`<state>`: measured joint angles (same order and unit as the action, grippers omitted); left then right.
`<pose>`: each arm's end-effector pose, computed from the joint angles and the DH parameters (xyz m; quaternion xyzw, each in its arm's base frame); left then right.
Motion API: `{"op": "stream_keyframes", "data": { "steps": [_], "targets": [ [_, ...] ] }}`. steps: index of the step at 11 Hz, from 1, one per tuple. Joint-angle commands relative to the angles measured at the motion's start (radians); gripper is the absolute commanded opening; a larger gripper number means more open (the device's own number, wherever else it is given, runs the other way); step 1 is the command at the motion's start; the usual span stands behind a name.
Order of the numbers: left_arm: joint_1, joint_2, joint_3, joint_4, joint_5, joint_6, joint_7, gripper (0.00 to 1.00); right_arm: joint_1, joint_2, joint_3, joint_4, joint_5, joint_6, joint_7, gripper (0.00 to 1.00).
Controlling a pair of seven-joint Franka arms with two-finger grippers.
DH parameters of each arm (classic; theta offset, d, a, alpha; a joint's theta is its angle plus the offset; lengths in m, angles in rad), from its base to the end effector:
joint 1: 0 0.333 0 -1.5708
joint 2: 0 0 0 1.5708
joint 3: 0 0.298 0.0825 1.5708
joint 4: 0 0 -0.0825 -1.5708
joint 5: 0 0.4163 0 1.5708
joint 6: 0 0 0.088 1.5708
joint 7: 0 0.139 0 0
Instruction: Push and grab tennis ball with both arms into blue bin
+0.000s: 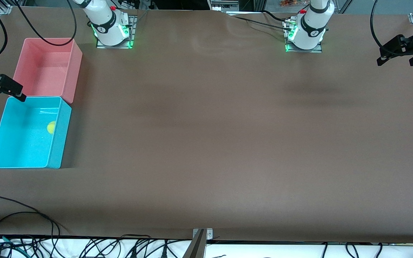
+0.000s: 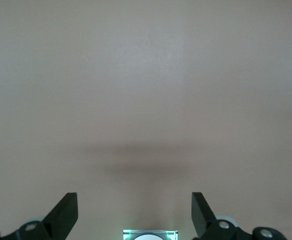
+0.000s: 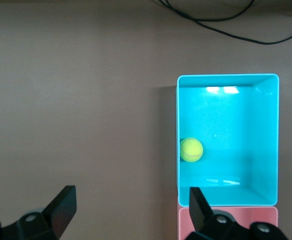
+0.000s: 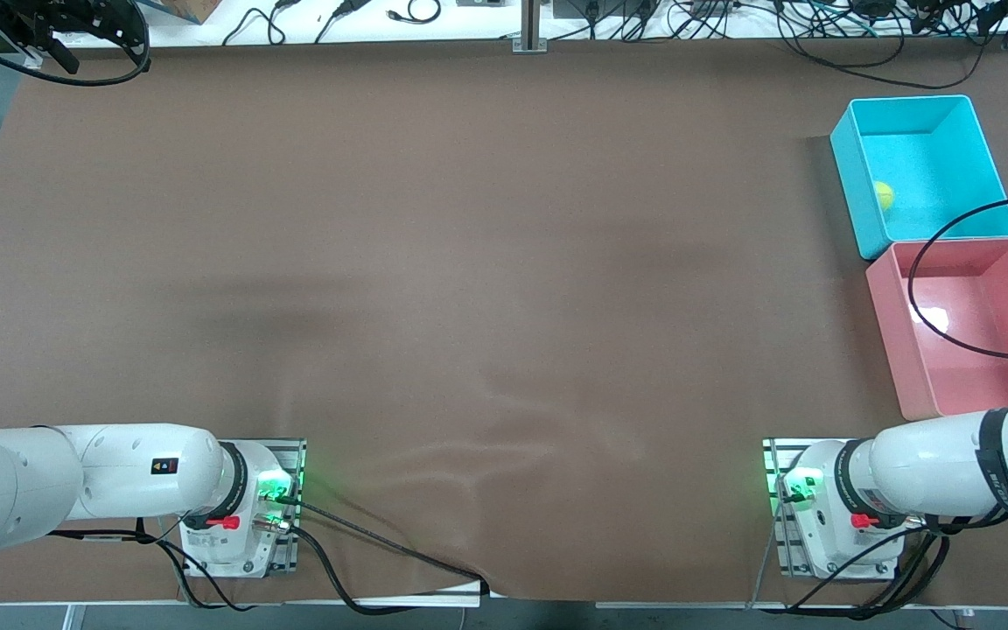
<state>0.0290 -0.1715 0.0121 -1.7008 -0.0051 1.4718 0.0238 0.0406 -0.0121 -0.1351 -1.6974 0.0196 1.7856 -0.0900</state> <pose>0.5224 0.0212 0.5966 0.9995 0.0083 -0.0286 0.0045 0.6009 -0.0550 0.5368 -0.9987 0.0039 -0.0508 0.0058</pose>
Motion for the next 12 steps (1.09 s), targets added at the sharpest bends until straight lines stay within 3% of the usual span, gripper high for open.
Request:
{"op": "stream_keyframes", "data": {
  "steps": [1, 6, 12],
  "targets": [
    [0.000, 0.010, -0.001, 0.029, 0.013, -0.022, -0.008, 1.00, -0.004, -0.034, 0.011, -0.009, -0.036, -0.027, 0.012, 1.00],
    [0.000, 0.010, -0.004, 0.029, 0.013, -0.024, -0.012, 1.00, -0.004, -0.035, 0.072, 0.013, -0.064, -0.086, 0.059, 1.00],
    [0.000, 0.010, -0.001, 0.027, 0.013, -0.024, -0.010, 1.00, 0.001, -0.028, 0.072, 0.062, -0.046, -0.103, 0.073, 1.00]
  ]
}}
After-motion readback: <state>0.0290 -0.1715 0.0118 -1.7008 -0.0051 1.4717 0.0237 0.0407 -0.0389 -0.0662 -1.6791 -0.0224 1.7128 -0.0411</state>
